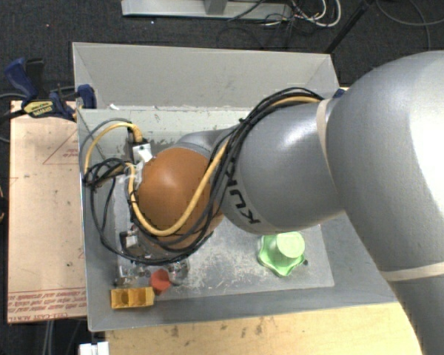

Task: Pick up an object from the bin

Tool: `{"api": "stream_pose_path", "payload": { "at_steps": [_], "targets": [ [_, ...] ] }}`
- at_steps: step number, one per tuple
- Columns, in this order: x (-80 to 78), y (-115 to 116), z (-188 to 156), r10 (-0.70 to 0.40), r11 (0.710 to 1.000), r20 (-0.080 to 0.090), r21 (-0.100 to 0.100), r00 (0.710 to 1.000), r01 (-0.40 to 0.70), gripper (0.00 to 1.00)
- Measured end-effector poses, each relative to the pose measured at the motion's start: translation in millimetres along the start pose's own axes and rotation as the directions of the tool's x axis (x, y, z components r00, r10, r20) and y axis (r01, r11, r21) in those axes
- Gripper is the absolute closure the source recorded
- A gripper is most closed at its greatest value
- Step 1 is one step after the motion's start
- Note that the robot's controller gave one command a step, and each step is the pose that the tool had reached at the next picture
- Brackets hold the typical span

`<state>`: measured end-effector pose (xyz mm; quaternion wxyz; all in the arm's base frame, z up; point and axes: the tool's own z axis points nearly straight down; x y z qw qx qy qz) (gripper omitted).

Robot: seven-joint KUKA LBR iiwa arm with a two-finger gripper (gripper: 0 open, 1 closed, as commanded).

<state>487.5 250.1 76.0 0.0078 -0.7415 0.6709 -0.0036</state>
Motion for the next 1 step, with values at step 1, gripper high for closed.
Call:
{"api": "stream_pose_path", "payload": {
  "at_steps": [1],
  "targets": [
    [5.1,-2.4,-1.3,-0.195,0.981,0.007,0.014,0.981,0.195,0.0]
  ]
}}
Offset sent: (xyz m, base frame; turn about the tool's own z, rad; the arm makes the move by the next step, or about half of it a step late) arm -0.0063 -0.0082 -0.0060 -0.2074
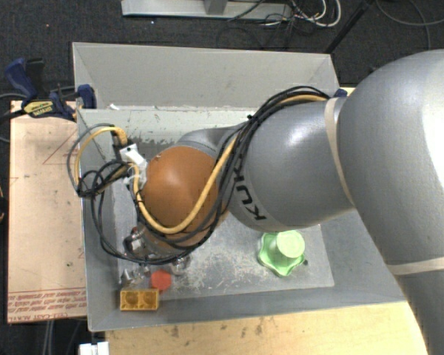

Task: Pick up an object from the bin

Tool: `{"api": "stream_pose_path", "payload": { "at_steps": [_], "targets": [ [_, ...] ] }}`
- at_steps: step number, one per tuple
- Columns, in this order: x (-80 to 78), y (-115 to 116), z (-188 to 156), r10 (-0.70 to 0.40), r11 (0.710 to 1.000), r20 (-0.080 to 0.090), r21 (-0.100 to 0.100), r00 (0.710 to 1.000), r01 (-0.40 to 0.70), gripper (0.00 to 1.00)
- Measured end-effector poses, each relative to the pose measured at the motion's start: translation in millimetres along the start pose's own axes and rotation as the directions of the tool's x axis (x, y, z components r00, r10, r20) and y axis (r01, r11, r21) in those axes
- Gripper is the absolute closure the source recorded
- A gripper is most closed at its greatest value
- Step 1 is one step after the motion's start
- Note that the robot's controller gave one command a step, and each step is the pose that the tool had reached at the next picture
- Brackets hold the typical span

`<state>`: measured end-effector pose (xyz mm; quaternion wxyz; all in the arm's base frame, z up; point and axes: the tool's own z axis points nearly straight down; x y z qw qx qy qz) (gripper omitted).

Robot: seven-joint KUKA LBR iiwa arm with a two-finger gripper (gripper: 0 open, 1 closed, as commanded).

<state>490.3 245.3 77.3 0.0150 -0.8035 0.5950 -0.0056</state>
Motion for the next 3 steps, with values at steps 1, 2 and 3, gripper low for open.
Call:
{"api": "stream_pose_path", "payload": {
  "at_steps": [1,2,3],
  "targets": [
    [-0.3,2,-1,-0.004,1.0,-0.004,-0.01,1.0,0.004,1.0],
    [-1.8,-2,-57,0.001,1.0,-0.005,-0.023,1.0,-0.001,1.0],
    [-2.9,-3,-76,0.006,1.0,-0.005,-0.027,1.0,-0.007,1.0]
  ]
}}
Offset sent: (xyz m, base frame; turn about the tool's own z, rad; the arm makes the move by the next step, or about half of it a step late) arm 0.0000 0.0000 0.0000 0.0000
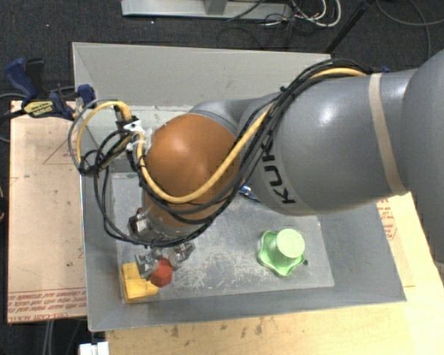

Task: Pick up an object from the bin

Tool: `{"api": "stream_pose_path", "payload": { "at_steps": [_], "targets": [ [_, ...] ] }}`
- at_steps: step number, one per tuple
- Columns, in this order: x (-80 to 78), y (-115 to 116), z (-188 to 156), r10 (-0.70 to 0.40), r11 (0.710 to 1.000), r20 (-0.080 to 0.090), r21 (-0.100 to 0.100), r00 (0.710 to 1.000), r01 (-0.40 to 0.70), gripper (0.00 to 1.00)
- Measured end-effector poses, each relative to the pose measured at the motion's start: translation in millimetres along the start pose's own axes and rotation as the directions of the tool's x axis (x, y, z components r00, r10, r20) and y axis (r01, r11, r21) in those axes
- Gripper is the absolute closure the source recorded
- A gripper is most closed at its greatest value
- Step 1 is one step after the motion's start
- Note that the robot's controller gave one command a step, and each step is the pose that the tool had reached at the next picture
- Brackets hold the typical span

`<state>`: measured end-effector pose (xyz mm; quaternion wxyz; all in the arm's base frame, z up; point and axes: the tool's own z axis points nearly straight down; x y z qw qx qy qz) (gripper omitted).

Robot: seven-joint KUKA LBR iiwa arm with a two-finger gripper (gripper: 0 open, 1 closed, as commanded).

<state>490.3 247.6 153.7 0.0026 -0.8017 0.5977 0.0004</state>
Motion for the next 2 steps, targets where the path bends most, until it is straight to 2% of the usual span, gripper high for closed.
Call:
{"api": "stream_pose_path", "payload": {
  "at_steps": [2],
  "targets": [
    [-2.1,-2,-39,0.01,1.0,0.0,0.0,1.0,-0.01,1.0]
  ]
}}
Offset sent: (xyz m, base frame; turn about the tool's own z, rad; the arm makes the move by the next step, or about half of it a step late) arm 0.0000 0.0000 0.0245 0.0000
